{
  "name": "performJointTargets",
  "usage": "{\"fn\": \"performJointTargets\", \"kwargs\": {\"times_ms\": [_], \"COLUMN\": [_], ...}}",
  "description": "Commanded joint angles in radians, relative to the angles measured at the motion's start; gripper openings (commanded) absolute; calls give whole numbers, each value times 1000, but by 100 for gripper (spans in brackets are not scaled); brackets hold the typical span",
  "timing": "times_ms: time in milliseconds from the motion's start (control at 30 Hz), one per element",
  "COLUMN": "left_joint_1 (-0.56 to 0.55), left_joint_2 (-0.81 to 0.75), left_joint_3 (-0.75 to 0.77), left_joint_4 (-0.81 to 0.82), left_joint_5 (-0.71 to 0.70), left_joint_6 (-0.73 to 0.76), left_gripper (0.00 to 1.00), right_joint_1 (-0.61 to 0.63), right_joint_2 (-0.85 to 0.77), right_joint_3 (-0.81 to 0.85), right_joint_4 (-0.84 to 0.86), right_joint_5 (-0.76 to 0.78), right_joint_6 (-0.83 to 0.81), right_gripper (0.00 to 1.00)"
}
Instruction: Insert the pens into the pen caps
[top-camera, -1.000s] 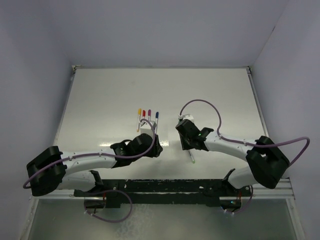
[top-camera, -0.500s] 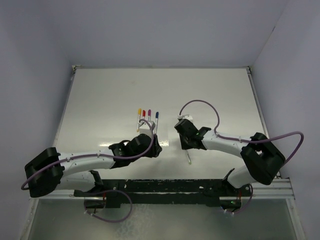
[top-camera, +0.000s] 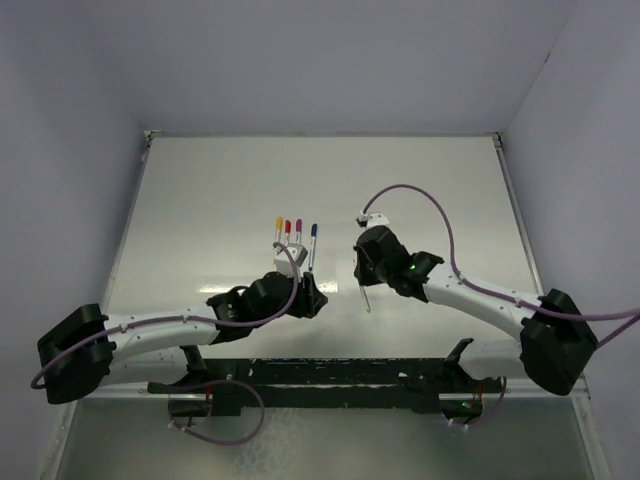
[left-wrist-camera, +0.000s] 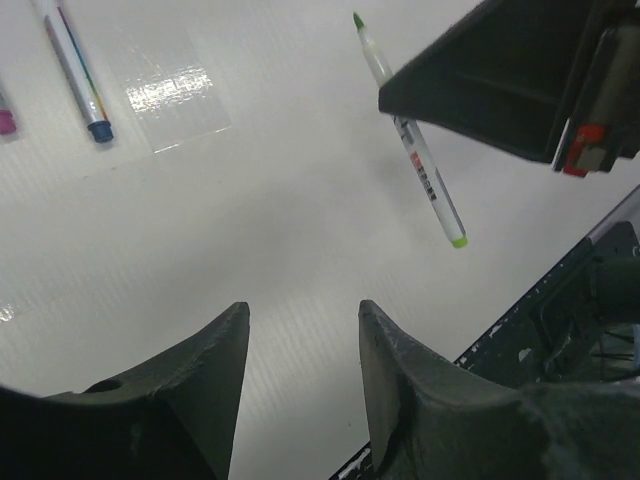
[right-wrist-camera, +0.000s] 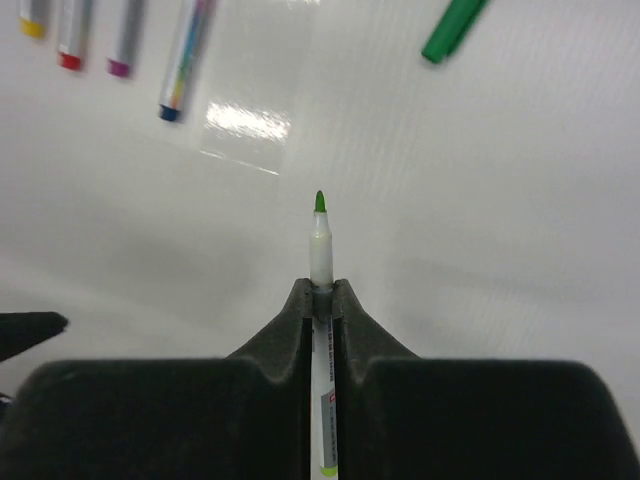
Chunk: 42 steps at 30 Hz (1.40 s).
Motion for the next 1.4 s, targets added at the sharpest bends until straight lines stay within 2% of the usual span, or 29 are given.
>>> {"fn": "performJointTargets", "kwargs": {"times_ms": [0, 233, 367, 733, 1000, 1267, 1333, 1367], "left_joint_1": [-7, -7, -6, -7, -6, -6, -6, -6], "left_joint_2": [-73, -49, -18, 51, 41, 69, 74, 73], "left_joint_3": [-57, -70, -69, -23, -15, -5, -9, -11], "left_joint_4": [215, 392, 470, 537, 559, 582, 598, 601], "left_joint_5": [83, 153, 144, 103, 67, 78, 78, 77], "left_joint_6": [83, 132, 126, 139, 156, 160, 159, 158], "left_gripper": [52, 52, 53, 54, 51, 43, 36, 30], "right_joint_1": [0, -1, 0, 2, 8, 14, 18, 19], "right_joint_2": [-144, -278, -303, -349, -377, -366, -361, -361], "right_joint_3": [24, -128, -179, -244, -274, -286, -291, -294], "right_joint_4": [177, 540, 660, 768, 768, 785, 791, 792], "right_joint_5": [-20, -94, -134, -180, -187, -185, -184, -182], "right_joint_6": [-32, 3, 55, 145, 165, 180, 184, 185], "right_gripper": [0, 0, 0, 0, 0, 0, 0, 0]}}
